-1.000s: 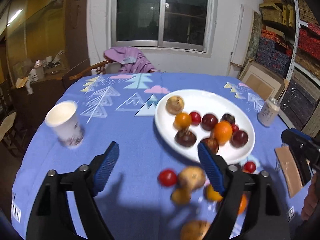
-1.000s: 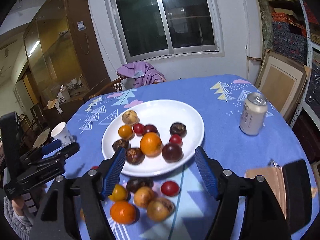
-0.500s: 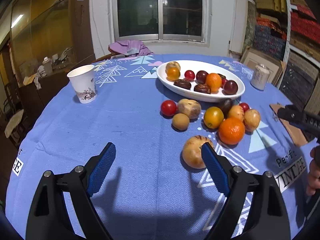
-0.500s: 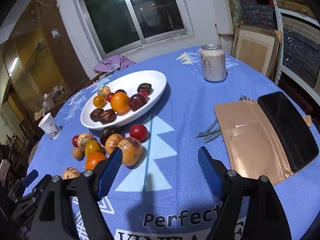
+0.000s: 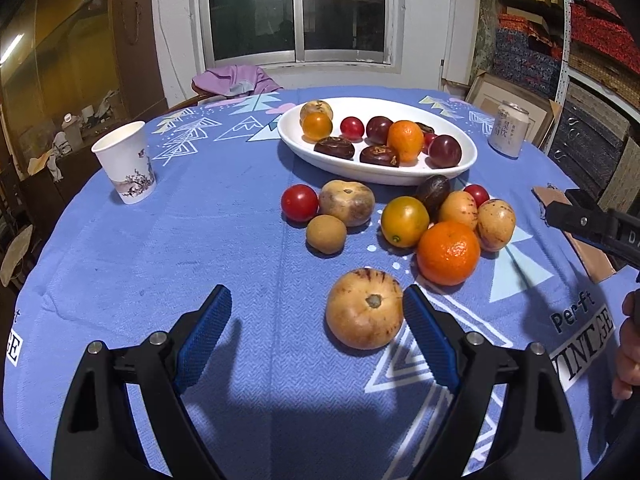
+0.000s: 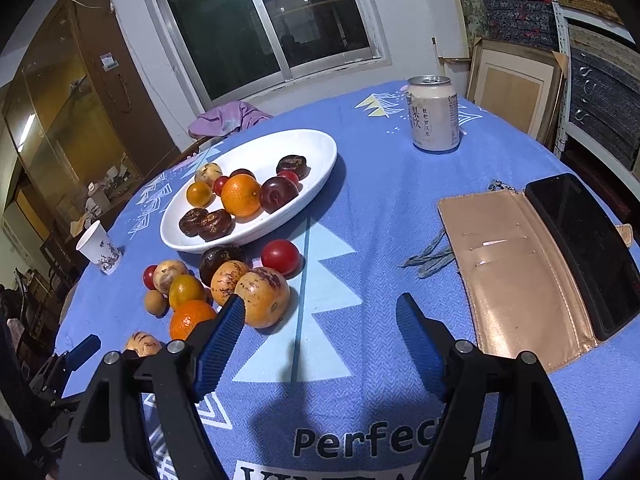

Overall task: Organize fruits
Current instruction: 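Grasp the pale striped round fruit with the left tool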

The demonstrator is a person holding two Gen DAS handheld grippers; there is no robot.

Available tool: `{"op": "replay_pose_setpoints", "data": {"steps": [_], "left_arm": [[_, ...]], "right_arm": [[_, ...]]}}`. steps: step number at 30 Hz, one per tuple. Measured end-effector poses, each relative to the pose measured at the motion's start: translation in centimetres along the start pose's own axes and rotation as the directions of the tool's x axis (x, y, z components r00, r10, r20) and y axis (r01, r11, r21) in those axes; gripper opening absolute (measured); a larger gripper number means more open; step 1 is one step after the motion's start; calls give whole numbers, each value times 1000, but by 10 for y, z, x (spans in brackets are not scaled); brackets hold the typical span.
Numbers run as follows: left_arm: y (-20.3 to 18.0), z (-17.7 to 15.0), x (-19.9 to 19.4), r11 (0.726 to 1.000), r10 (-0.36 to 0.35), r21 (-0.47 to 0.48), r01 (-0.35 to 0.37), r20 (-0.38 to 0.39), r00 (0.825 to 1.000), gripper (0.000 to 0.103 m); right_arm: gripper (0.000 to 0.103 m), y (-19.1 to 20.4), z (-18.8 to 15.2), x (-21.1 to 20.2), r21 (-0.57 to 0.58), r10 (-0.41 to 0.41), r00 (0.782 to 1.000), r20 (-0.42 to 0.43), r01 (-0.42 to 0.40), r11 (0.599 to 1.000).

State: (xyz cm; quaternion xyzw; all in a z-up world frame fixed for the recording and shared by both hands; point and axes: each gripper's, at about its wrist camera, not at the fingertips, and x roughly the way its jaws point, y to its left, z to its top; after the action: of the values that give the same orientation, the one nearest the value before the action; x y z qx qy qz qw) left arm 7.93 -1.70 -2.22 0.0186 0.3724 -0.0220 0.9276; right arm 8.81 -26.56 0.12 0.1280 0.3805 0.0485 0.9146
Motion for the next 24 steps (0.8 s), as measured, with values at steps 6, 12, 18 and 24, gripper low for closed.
{"op": "replay_pose_setpoints", "data": {"steps": [6,12,18,24], "left_arm": [[-4,1,5,999,-36,18,36,-22,999,70],[-8,0,6,997,-63,39,64,-29,998,66],[-14,-1,12,994,-92,58,95,-65,994,66],[-18,-3,16,992,-97,74,104,-98,990,45]], "right_arm": [[79,0,-1,2,-6,-7,1000,-8,7,1000],[79,1,-1,3,-13,-6,1000,-10,6,1000],[79,3,-2,3,-16,-4,1000,-10,4,1000],[79,3,-3,3,-23,-5,1000,-13,4,1000]]}}
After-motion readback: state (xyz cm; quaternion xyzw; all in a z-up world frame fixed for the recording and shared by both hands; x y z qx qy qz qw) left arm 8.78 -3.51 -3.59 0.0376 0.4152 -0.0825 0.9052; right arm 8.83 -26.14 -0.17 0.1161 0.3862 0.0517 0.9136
